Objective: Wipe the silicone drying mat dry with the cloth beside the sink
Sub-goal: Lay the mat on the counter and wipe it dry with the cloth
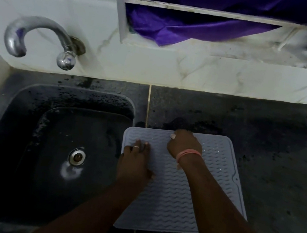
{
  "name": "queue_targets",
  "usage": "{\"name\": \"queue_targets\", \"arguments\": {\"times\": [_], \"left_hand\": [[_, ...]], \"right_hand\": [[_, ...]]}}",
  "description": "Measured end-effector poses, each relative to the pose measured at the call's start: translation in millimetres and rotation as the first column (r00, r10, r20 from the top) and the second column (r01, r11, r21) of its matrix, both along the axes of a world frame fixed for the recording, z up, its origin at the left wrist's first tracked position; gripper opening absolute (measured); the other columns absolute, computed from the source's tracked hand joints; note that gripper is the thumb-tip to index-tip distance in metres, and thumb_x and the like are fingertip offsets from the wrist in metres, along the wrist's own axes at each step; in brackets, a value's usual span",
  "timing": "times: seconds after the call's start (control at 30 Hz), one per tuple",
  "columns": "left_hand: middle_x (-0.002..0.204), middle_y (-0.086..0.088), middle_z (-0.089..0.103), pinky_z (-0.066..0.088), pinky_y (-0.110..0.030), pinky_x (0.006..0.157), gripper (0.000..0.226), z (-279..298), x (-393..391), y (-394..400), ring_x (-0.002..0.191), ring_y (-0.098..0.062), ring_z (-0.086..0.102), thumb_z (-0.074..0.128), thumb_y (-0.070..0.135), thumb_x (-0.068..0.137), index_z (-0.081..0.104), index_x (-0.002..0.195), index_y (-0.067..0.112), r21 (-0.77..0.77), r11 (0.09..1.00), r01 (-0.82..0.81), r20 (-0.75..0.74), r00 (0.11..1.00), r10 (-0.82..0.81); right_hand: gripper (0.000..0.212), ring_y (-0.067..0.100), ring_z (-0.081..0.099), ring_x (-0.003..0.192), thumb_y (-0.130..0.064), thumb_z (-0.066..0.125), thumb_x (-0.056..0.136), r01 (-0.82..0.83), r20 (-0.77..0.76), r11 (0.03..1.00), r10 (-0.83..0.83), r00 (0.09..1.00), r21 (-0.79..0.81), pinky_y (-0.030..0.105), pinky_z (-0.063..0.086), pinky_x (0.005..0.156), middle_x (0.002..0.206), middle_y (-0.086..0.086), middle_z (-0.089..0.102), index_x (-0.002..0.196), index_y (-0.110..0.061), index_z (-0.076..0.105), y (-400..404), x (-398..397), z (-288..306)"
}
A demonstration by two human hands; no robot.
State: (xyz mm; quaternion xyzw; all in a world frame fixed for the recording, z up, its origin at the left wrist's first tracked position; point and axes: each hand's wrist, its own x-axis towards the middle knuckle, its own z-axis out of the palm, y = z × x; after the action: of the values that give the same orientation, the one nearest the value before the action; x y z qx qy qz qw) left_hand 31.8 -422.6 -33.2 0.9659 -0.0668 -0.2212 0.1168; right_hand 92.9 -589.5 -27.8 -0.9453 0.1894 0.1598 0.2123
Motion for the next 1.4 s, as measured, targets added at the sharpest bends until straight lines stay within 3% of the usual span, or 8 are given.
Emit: {"name": "queue_targets", "arguments": {"times": [0.17, 0.37, 0.63, 0.8, 0.93, 1.0, 1.17, 1.4], "left_hand": [[0.168, -0.005, 0.010, 0.030, -0.046, 0.118, 0.106, -3, 1, 1, 0.148, -0.034, 0.018, 0.079, 0.045, 0.077, 0.016, 0.160, 0.024, -0.062, 0.998, -0.014, 0.020, 1.000, 0.015], [0.161, -0.004, 0.030, 0.034, -0.040, 0.114, 0.088, -2, -2, 7, 0.139, -0.027, 0.031, 0.081, 0.050, 0.073, 0.046, 0.148, 0.018, -0.132, 0.991, -0.030, 0.052, 0.998, 0.037], [0.154, -0.006, 0.040, 0.031, -0.041, 0.114, 0.088, -3, -1, 7, 0.141, -0.029, 0.028, 0.077, 0.052, 0.077, 0.043, 0.148, 0.013, -0.107, 0.993, -0.039, 0.025, 0.999, 0.042], [0.146, -0.006, 0.047, 0.038, -0.041, 0.109, 0.086, -1, -1, 6, 0.134, -0.029, 0.036, 0.079, 0.052, 0.074, 0.047, 0.144, 0.013, -0.087, 0.996, -0.014, 0.034, 0.999, 0.017], [0.161, -0.008, 0.028, 0.036, -0.045, 0.111, 0.100, 0, -1, 6, 0.141, -0.032, 0.030, 0.079, 0.045, 0.076, 0.026, 0.156, 0.018, -0.103, 0.995, 0.018, 0.042, 0.999, -0.014], [0.166, -0.010, 0.014, 0.032, -0.047, 0.114, 0.101, -2, 0, 6, 0.147, -0.036, 0.019, 0.074, 0.045, 0.082, 0.015, 0.160, 0.019, -0.058, 0.997, 0.047, 0.015, 0.999, -0.046], [0.168, -0.010, 0.006, 0.029, -0.047, 0.119, 0.105, -5, 3, 3, 0.150, -0.037, 0.012, 0.073, 0.047, 0.082, 0.009, 0.161, 0.020, -0.018, 0.999, 0.049, -0.020, 0.999, -0.049], [0.168, -0.008, 0.006, 0.031, -0.047, 0.118, 0.110, -4, 2, -2, 0.152, -0.033, 0.009, 0.078, 0.049, 0.078, 0.010, 0.161, 0.023, -0.008, 1.000, 0.022, -0.014, 1.000, -0.022]], "right_hand": [[0.035, 0.028, 0.062, 0.107, -0.032, 0.059, 0.084, -0.079, 0.011, 0.994, 0.078, 0.997, 0.081, 0.037, 0.052, 0.092, 0.118, 0.008, 0.061, 0.114, -0.016, 0.066, 40, 5, 0], [0.034, 0.028, 0.066, 0.103, -0.029, 0.062, 0.085, -0.190, -0.056, 0.979, 0.194, 0.979, 0.070, 0.038, 0.055, 0.091, 0.116, 0.008, 0.069, 0.115, -0.014, 0.069, 74, 28, 6], [0.030, 0.029, 0.064, 0.100, -0.030, 0.061, 0.088, -0.362, -0.088, 0.932, 0.362, 0.928, 0.012, 0.036, 0.055, 0.085, 0.111, 0.011, 0.067, 0.110, -0.012, 0.067, 99, 38, 13], [0.031, 0.028, 0.062, 0.111, -0.012, 0.061, 0.088, -0.434, -0.094, 0.850, 0.479, 0.873, 0.298, 0.035, 0.052, 0.094, 0.122, 0.008, 0.067, 0.117, -0.015, 0.071, 99, 46, 18], [0.018, 0.023, 0.068, 0.103, -0.019, 0.065, 0.092, -0.057, 0.032, 0.795, 0.047, 0.998, 0.603, 0.031, 0.057, 0.083, 0.110, 0.009, 0.074, 0.105, -0.016, 0.076, 57, 34, 33], [0.012, 0.023, 0.070, 0.087, -0.026, 0.066, 0.091, 0.124, 0.038, 0.765, -0.191, 0.981, 0.632, 0.033, 0.057, 0.070, 0.099, 0.011, 0.075, 0.092, -0.021, 0.077, 15, 15, 31], [0.025, 0.037, 0.065, 0.100, -0.012, 0.052, 0.096, 0.303, 0.163, 0.938, -0.330, 0.930, 0.172, 0.038, 0.052, 0.086, 0.109, 0.020, 0.070, 0.105, -0.001, 0.072, -95, -45, 26], [0.037, 0.038, 0.059, 0.112, -0.031, 0.045, 0.089, 0.346, 0.180, 0.938, -0.345, 0.921, 0.025, 0.046, 0.054, 0.091, 0.111, 0.017, 0.068, 0.114, -0.016, 0.068, -144, -59, -3]]}}
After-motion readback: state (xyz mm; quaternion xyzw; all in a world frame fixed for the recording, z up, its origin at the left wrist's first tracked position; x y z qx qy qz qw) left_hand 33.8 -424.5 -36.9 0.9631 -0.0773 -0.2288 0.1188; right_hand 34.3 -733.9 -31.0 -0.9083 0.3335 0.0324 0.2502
